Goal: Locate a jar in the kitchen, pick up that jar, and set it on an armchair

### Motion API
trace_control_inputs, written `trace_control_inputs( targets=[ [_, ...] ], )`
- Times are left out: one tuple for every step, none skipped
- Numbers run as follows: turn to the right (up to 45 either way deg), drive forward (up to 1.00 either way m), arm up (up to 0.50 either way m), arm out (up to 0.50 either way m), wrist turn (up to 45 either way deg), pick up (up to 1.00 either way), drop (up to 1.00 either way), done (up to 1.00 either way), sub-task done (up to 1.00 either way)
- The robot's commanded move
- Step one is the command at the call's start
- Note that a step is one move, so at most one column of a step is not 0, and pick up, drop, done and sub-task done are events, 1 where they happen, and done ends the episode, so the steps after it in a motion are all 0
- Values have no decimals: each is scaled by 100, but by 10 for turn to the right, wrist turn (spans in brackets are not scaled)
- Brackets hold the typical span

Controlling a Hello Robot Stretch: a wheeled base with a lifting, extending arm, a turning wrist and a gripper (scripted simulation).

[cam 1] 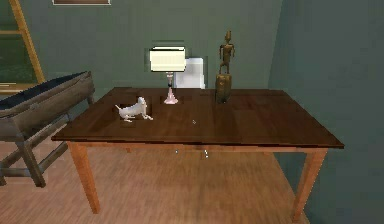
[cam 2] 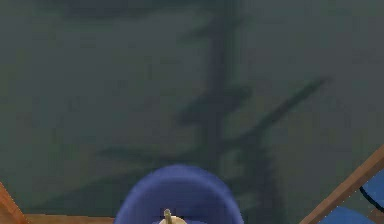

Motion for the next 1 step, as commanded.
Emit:
trace_control_inputs(
  targets=[
    [0,0,0,0,0,0,0,100,0]
  ],
)
